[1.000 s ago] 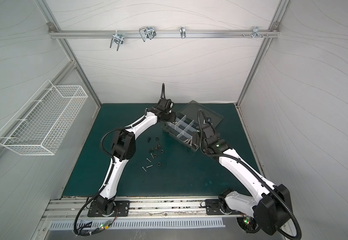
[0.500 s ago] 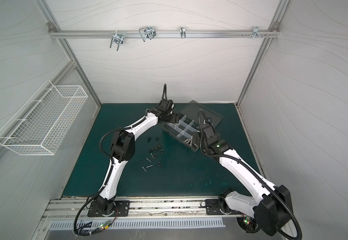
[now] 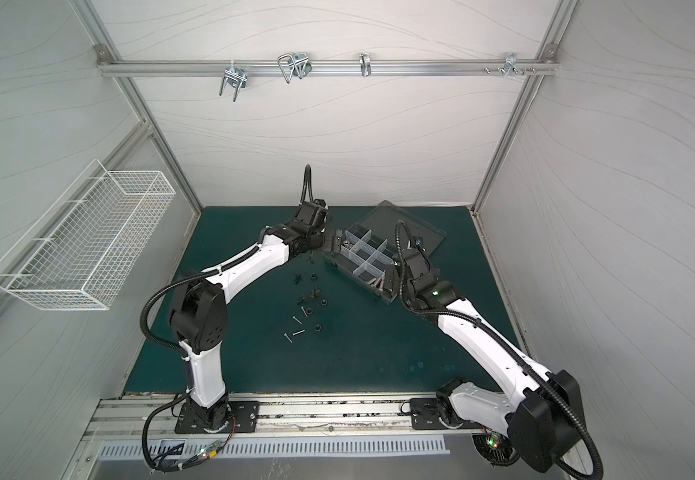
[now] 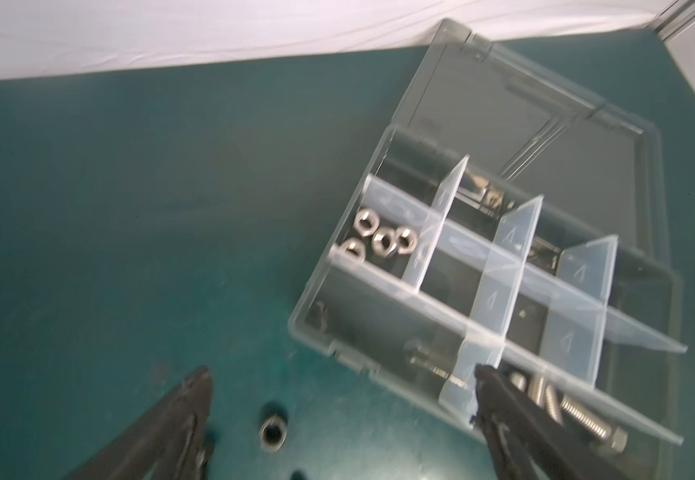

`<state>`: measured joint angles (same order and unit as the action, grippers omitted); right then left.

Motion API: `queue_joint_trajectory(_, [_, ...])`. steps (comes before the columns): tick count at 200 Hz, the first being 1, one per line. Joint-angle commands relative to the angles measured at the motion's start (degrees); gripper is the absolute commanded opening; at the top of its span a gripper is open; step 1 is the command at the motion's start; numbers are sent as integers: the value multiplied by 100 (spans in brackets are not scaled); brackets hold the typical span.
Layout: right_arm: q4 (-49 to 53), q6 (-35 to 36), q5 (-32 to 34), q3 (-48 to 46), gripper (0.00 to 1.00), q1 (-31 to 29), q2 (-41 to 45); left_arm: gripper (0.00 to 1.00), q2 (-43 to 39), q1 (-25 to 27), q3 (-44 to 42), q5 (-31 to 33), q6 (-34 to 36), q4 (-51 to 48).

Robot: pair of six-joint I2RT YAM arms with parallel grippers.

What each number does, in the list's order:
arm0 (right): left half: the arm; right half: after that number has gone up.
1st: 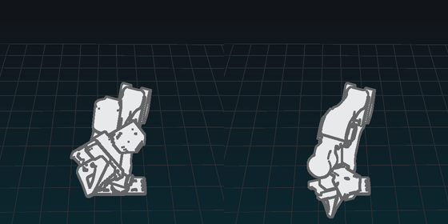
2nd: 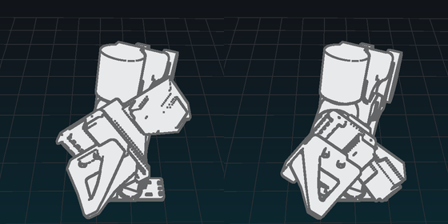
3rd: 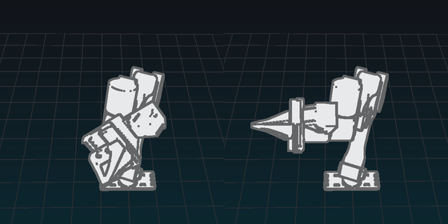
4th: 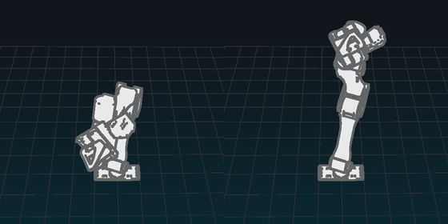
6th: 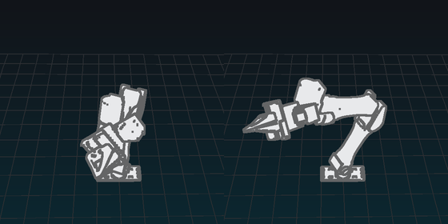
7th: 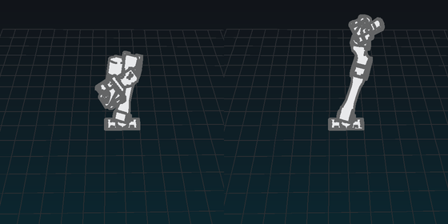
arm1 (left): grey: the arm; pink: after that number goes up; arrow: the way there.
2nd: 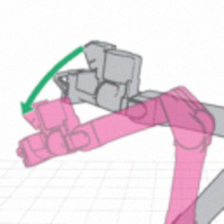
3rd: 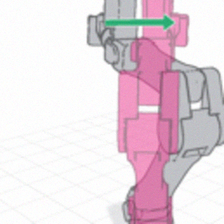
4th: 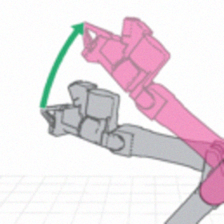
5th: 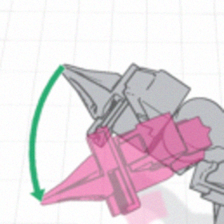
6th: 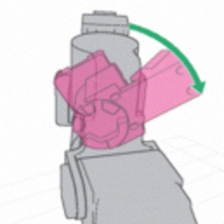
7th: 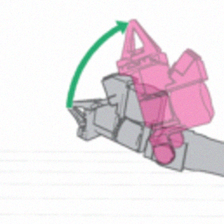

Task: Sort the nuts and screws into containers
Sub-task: 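Withdraw the left arm from the box while the right arm reaches toward the pile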

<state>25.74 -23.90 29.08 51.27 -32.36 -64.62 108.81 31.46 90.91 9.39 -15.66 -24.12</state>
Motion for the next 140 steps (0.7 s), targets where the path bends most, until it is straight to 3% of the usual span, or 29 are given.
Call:
queue_joint_trajectory(1, [-27,-71,-47,-46,99,30,143,99,-456,33,-527,305,-155,303])
queue_joint_trajectory(91, [11,-88,-288,-20,99,-130,-74,99,-2147,30,-2921,866,-1149,679])
queue_joint_trajectory(140, [-56,97,-233,208,99,-746,-627,99,-2960,34,-3842,2063,-2208,573])
